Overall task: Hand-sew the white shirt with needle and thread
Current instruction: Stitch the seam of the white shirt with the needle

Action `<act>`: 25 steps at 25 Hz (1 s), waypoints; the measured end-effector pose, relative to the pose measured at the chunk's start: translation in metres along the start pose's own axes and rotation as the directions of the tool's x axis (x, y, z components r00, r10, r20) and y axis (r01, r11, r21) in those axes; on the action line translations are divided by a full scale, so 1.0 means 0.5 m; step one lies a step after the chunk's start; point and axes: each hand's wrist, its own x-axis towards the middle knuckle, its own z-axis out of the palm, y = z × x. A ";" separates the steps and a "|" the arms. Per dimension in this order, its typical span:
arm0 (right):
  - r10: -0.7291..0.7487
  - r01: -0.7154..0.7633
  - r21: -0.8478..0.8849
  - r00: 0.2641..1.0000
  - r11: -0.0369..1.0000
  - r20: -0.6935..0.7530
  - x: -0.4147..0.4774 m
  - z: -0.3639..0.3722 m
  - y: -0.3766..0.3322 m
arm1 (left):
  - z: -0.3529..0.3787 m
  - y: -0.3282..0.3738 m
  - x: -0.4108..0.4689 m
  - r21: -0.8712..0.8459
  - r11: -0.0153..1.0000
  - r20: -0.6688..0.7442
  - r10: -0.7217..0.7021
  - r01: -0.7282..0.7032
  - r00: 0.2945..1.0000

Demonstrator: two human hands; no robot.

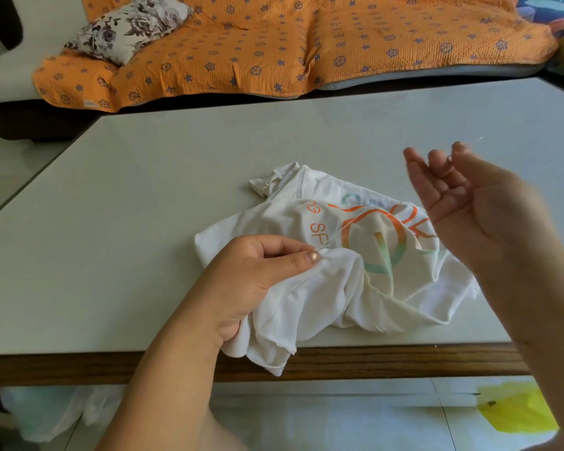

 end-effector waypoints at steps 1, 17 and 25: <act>-0.043 0.043 0.006 0.999 0.999 -0.008 0.004 -0.004 -0.006 | 0.001 0.001 -0.001 -0.004 1.000 0.003 -0.005 0.005 1.000; 0.341 0.144 -0.949 0.909 0.281 0.239 -0.141 0.033 0.086 | -0.007 0.003 0.002 -0.002 0.999 -0.011 0.042 -0.042 0.999; 0.312 0.164 -0.946 0.916 0.280 0.251 -0.141 0.034 0.088 | -0.012 0.002 0.000 -0.035 0.998 -0.035 0.057 -0.058 0.998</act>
